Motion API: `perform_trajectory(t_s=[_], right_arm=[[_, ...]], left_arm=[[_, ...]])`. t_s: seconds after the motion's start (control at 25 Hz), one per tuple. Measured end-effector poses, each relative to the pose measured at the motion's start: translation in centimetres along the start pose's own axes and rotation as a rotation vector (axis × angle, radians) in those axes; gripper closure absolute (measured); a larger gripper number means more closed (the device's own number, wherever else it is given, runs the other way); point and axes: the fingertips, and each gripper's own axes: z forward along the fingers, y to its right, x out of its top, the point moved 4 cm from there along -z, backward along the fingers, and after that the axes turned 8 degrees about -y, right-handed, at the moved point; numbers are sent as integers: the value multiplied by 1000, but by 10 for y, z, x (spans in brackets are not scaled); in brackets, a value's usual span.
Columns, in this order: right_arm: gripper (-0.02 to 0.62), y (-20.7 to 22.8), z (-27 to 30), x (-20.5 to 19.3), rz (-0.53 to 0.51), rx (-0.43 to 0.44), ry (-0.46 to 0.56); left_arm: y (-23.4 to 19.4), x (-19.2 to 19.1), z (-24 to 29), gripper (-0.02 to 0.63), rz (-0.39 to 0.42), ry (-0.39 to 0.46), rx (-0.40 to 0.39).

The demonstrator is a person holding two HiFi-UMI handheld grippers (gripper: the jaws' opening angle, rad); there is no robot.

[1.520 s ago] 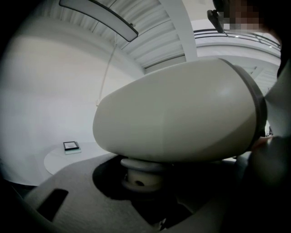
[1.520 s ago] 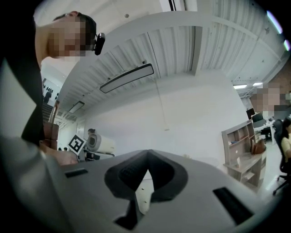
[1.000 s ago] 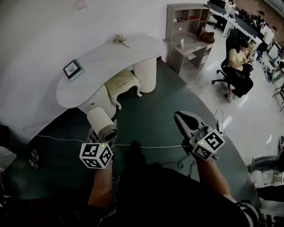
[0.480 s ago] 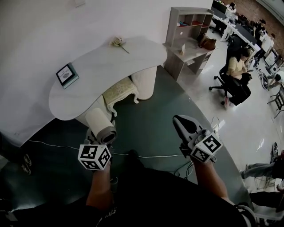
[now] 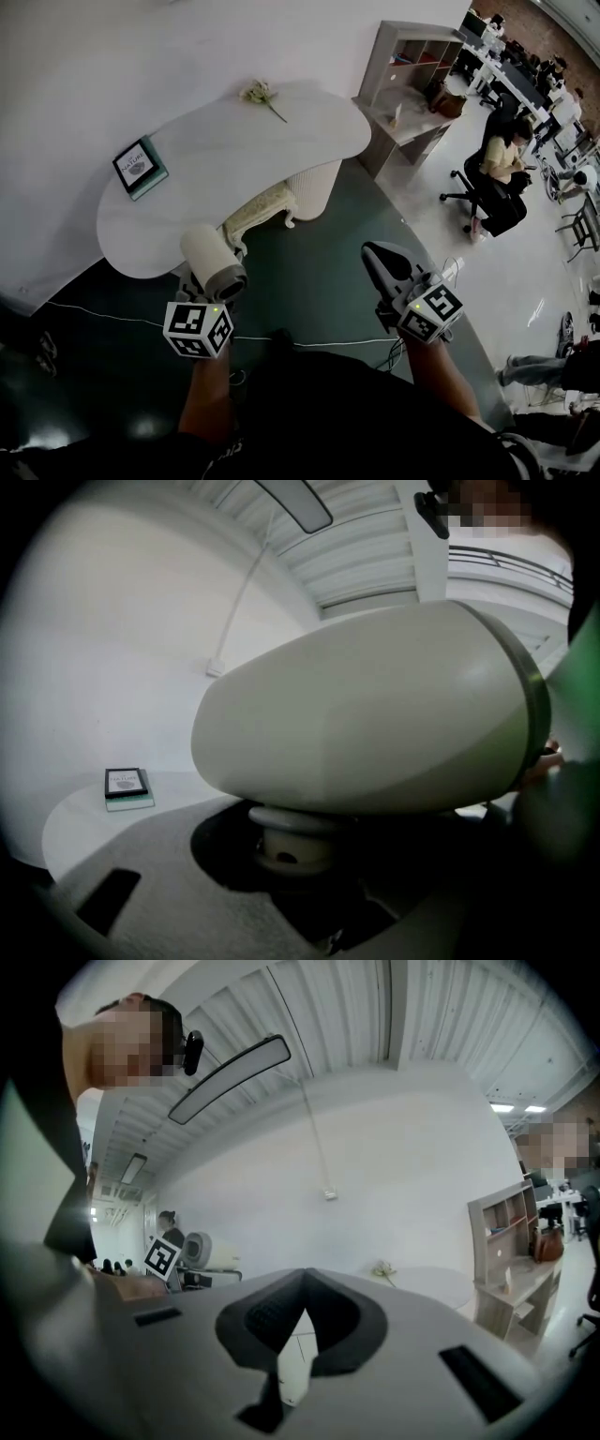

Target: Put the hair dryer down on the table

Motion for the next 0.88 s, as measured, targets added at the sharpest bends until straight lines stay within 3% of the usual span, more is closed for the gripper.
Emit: perform_trajectory(t_s=[0.2,0.48,0.68,0.88], right_arm=[[589,-6,34,11,-17,3,-2],[589,7,57,11,-4,13,-20],[589,35,76,12,12,43,-4],[589,91,101,23,30,69,22]], left_arm=[[-36,7,7,411,-1,9,-1],[-49,10,27,411,-13,2,-11],[-47,16,52,411,-9,-19,-2],[-48,34,101,411,-11,-37,17]])
